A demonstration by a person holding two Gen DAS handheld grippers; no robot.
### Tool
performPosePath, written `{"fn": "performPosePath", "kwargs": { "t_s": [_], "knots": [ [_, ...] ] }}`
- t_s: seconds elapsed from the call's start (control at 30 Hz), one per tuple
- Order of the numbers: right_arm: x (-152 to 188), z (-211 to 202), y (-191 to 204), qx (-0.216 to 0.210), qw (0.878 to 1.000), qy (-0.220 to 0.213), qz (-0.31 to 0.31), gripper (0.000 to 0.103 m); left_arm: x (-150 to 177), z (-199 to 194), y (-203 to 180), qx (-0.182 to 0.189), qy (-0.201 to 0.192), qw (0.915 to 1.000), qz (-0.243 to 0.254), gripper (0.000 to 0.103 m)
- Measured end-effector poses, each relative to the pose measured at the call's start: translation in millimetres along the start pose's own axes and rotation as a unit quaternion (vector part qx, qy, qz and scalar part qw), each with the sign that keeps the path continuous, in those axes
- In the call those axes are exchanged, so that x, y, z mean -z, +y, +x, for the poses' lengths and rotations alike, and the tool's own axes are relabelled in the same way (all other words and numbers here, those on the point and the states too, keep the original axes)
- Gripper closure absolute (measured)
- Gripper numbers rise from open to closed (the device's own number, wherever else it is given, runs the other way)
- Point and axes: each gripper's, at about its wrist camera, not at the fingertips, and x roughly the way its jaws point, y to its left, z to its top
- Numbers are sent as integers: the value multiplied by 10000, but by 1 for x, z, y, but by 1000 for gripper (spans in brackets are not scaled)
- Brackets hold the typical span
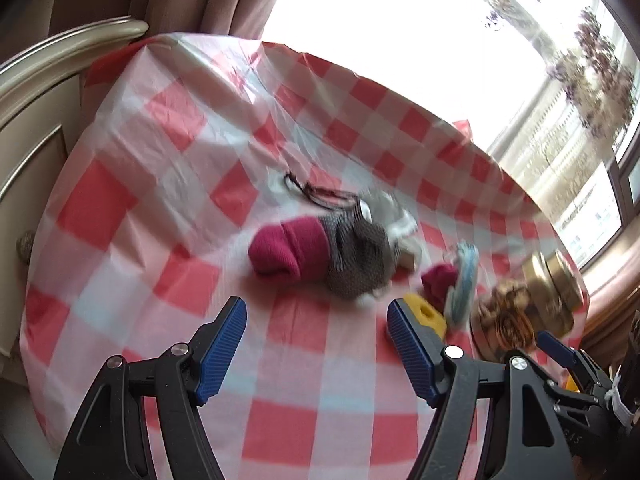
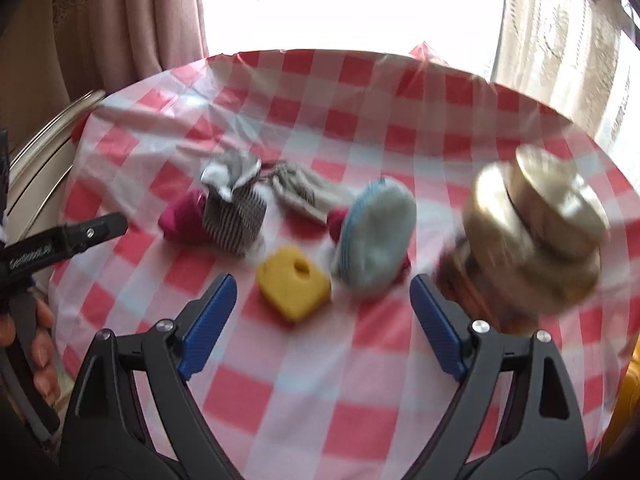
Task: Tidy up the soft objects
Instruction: 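Grasp the pink knit sock with the left tool while the right tool grasps the yellow sponge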
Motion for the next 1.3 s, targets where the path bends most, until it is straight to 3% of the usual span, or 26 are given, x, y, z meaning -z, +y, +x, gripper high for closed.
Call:
{"fn": "performPosePath", "kwargs": {
  "t_s": [0.13,0.33,0.57,0.63,0.67,0.7,0.77,0.9,1.1,1.3],
  "knots": [
    [-31,47,1,358,9992,108,-142,12,-26,24,3,124,48,9998,-133,29],
    [-59,98,-3,754,9963,248,-343,12,-45,82,24,-138,388,9977,-547,29],
    [-85,148,5,894,9915,582,-744,11,-37,118,30,-191,691,9956,-609,29],
    [-81,159,5,956,9892,726,-841,12,-32,123,26,-195,711,9964,-414,39],
    [-80,161,4,966,9890,733,-851,12,-30,125,25,-168,734,9966,-334,50],
    [-78,160,4,940,9895,709,-835,13,-28,125,24,-135,742,9967,-291,54],
    [-78,153,2,859,9914,612,-779,22,-25,123,22,-91,687,9974,-214,60],
    [-76,111,1,572,9967,149,-555,21,-25,113,24,-45,532,9983,-224,68],
    [-32,55,25,-60,9960,-254,-856,21,-21,97,35,55,350,9985,-427,72],
    [1,83,55,-476,9829,238,-1763,21,-11,72,39,80,150,9987,-490,72]
  ]
}}
